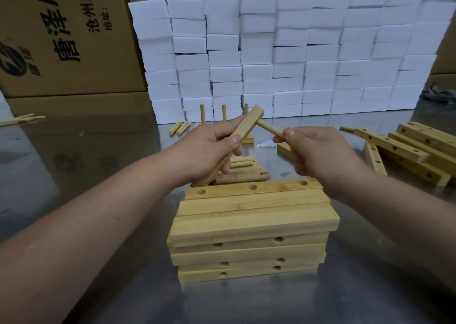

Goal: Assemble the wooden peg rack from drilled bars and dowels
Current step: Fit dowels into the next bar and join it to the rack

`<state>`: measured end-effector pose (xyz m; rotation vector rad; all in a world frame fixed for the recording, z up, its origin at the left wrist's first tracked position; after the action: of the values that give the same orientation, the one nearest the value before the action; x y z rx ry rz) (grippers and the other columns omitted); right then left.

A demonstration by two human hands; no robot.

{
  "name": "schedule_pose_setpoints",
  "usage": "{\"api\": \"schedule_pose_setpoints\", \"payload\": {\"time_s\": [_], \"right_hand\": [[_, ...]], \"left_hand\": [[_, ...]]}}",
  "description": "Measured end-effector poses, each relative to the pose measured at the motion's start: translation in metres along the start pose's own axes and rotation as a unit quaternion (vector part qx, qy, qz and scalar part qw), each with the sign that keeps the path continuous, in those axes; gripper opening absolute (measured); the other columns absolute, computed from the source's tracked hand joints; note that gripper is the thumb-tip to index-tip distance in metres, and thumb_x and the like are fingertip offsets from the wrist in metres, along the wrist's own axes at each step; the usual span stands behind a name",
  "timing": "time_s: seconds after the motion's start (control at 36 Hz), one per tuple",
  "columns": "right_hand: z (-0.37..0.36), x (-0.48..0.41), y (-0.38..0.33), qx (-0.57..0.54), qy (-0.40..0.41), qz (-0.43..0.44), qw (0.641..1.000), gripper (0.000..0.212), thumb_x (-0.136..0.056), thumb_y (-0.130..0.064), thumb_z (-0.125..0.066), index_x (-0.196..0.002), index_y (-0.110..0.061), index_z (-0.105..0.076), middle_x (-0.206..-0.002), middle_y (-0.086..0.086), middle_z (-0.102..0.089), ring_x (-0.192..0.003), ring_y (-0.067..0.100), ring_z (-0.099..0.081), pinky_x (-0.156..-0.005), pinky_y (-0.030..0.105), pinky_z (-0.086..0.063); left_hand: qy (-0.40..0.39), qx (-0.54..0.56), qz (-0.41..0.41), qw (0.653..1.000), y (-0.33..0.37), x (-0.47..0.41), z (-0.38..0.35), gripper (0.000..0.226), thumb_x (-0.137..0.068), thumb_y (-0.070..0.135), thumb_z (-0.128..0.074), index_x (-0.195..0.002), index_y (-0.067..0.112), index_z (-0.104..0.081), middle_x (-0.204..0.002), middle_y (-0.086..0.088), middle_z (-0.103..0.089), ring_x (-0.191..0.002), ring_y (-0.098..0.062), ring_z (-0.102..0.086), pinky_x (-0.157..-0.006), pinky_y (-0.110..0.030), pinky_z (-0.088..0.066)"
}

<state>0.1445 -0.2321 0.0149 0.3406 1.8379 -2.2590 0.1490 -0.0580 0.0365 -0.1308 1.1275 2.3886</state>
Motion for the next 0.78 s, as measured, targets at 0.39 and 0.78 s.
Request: {"api": "schedule_pose_setpoints", "payload": {"time_s": [0.39,0.78], "right_hand": [[0.000,-0.004,-0.006,-0.081,0.018,-0.013,0.997,0.031,-0.099,-0.025,-0.043,-0.083,-0.013,-0.067,-0.043,-0.011,-0.031,-0.038,0.006,-0.025,-0.038,0.015,-0.026],[0.007,-0.008,-0.004,-0.290,0.026,-0.046,0.955,0.043,-0.099,-0.046,-0.027,-0.106,-0.016,-0.056,-0.049,0.001,-0.055,-0.042,0.012,-0.050,-0.048,0.020,-0.045]], "left_hand": [[0.065,-0.038,0.012,0.997,0.003,-0.007,0.010,0.048,-0.096,0.039,-0.040,-0.141,0.047,-0.024,-0.082,0.024,-0.064,-0.060,0.005,-0.055,-0.046,-0.012,-0.042],[0.116,-0.160,0.076,0.977,-0.011,-0.004,0.019,0.034,-0.095,0.039,-0.042,-0.092,0.014,-0.065,-0.081,-0.005,-0.066,-0.060,-0.013,-0.050,-0.054,-0.026,-0.039]]}}
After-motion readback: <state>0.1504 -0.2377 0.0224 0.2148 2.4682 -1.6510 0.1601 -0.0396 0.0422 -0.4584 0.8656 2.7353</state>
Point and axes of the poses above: each hand's wrist, its own x-axis away from the middle knuckle, its own z-axis out of the back of the hand, y = z × x, the point moved 6 cm from there along -x, towards the middle knuckle
